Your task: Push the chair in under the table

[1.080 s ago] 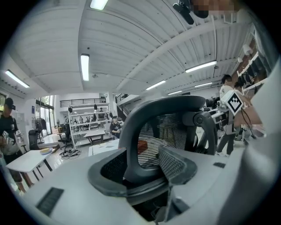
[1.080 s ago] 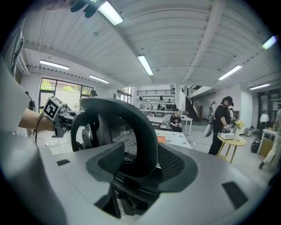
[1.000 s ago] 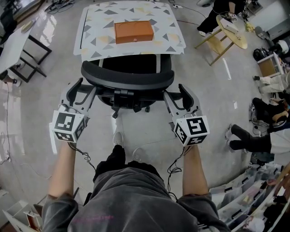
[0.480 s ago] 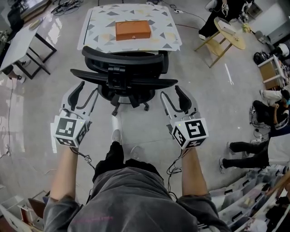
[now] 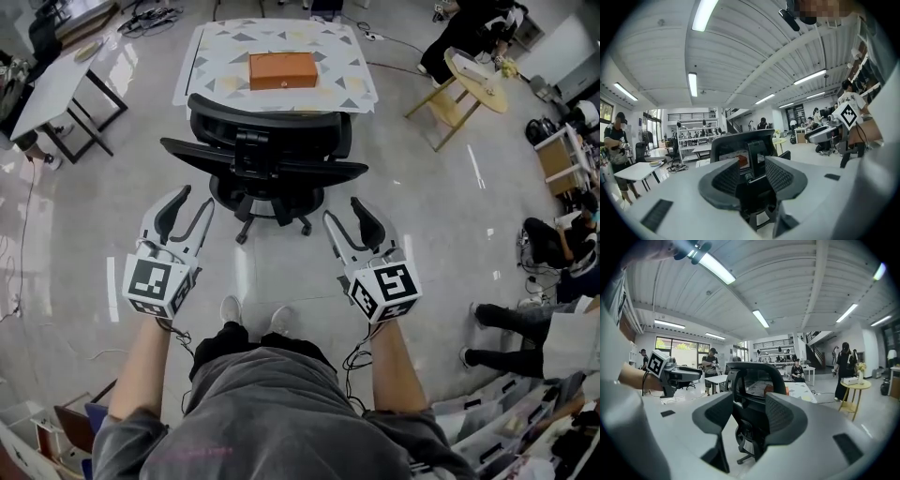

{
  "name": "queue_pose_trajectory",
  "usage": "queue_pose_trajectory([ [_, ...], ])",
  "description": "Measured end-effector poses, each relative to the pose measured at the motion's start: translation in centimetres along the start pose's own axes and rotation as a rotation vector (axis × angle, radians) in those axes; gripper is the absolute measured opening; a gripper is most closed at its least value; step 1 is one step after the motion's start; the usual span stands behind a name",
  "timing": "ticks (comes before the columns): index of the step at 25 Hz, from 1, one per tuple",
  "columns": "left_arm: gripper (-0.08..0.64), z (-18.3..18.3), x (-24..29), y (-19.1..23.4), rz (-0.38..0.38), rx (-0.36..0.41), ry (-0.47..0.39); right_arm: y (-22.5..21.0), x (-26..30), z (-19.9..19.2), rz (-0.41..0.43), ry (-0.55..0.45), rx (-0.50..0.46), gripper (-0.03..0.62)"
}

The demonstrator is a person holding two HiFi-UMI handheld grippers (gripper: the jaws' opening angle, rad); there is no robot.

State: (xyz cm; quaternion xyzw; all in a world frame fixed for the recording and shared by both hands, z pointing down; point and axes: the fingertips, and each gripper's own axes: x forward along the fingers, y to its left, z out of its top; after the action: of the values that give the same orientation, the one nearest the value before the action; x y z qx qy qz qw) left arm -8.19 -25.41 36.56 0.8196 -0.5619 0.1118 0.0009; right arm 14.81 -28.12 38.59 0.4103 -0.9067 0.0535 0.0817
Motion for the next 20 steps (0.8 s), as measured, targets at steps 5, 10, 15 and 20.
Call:
queue_pose_trajectory([
  [5, 0.153, -0.2, -1.5, 0.5, -0.022, -0.011, -0.006, 2.0, -0.2, 0.1, 0.001, 0.001, 0.023, 0.218],
  [10, 0.127, -0.5, -2.8, 1.7, -0.074, -0.014, -0.017, 4.6, 0.2, -0.1, -0.023, 0.01, 0.04, 0.193],
  [15, 0.1, -0.5, -3.8, 3.0, -0.128, -0.016, -0.042, 6.8, 0.5, 0.2, -0.072, 0.012, 0.05, 0.172],
  [20, 0.06, -0.3, -4.0, 4.2, -0.177, -0.016, -0.067, 8.3, 1.3, 0.9, -0.113, 0.011, 0.039, 0.143],
])
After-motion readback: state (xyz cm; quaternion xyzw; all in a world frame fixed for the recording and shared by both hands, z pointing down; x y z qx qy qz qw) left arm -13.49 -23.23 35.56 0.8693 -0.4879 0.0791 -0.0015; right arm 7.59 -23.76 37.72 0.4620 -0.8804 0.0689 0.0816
